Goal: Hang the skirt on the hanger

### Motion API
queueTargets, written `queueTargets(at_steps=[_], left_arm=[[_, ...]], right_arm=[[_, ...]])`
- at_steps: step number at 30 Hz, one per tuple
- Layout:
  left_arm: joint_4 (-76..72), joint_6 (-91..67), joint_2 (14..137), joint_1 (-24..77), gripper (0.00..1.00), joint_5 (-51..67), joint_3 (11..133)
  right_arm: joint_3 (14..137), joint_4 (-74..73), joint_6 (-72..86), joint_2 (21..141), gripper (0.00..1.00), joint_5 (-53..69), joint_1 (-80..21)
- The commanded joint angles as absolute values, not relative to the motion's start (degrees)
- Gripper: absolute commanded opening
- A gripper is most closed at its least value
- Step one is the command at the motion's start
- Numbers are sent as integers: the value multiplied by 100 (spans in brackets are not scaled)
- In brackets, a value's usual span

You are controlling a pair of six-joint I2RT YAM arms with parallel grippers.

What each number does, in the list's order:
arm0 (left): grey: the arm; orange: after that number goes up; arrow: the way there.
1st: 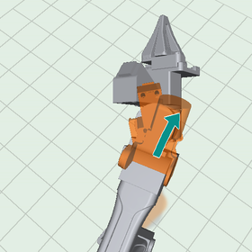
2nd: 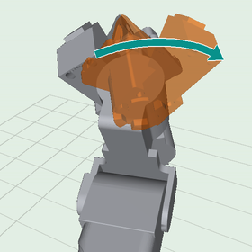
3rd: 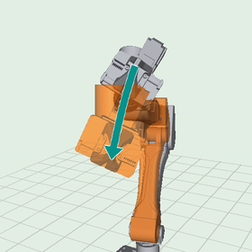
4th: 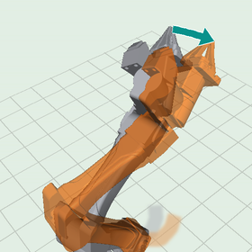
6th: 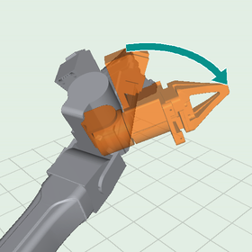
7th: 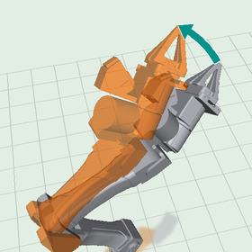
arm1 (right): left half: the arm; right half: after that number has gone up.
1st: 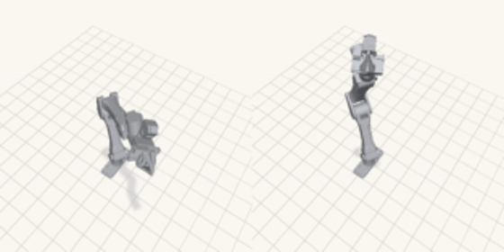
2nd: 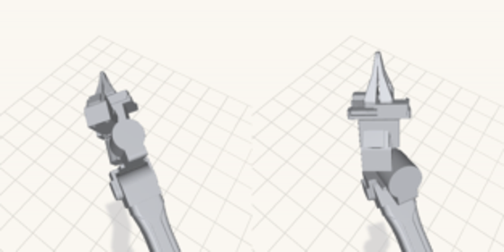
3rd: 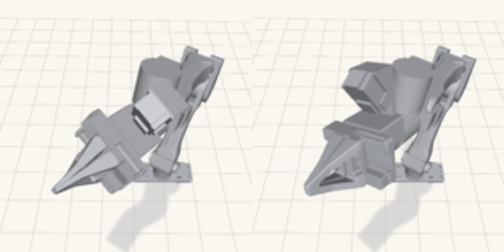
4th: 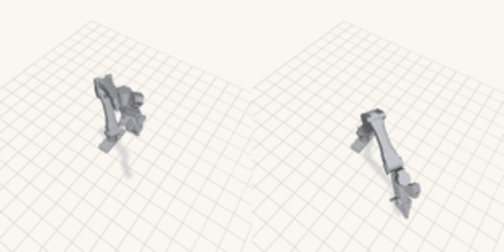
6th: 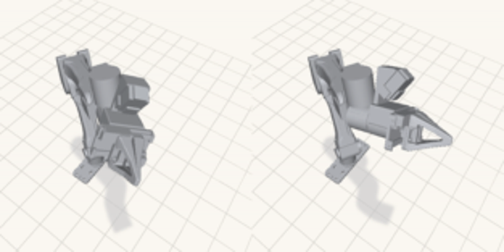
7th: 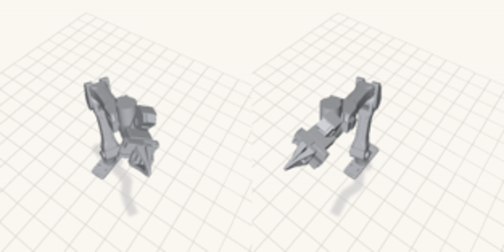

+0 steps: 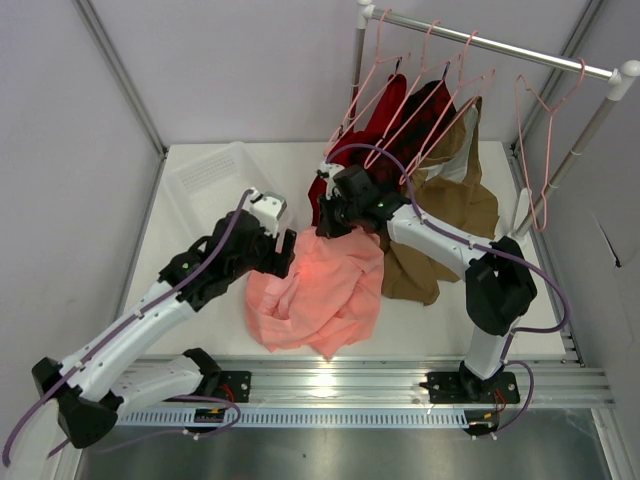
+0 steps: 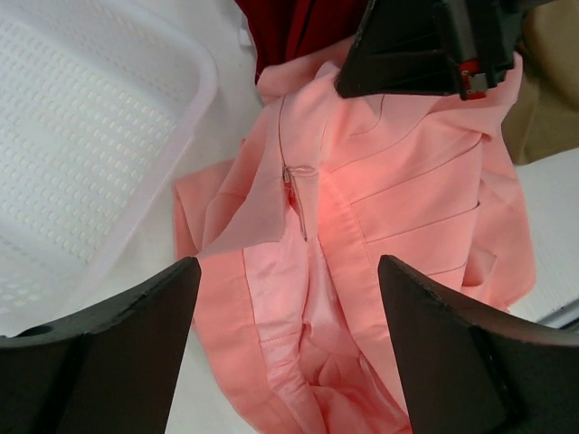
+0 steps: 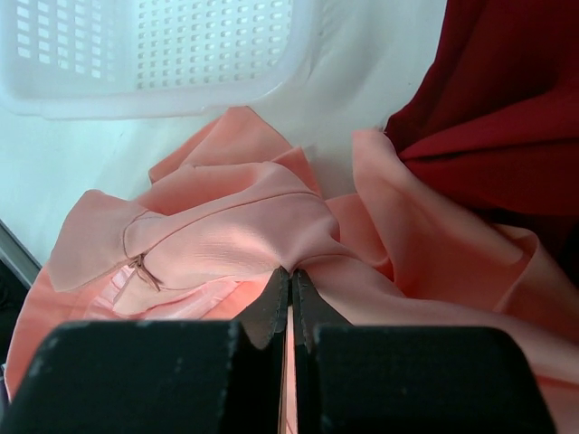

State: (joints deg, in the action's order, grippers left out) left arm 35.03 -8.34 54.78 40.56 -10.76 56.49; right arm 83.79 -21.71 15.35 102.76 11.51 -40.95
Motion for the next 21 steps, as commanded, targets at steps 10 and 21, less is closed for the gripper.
queueTargets(at_steps=[10,21], left_arm=[[2866,-3926,5670,4096,85,-316,5758],[2154,-4798,5493,4140,83,-378,4703]], right_arm=[[8288,-1872,1617,10011,0,1099,-3990],[8288,-1811,1643,9958,0,1204,-3858]])
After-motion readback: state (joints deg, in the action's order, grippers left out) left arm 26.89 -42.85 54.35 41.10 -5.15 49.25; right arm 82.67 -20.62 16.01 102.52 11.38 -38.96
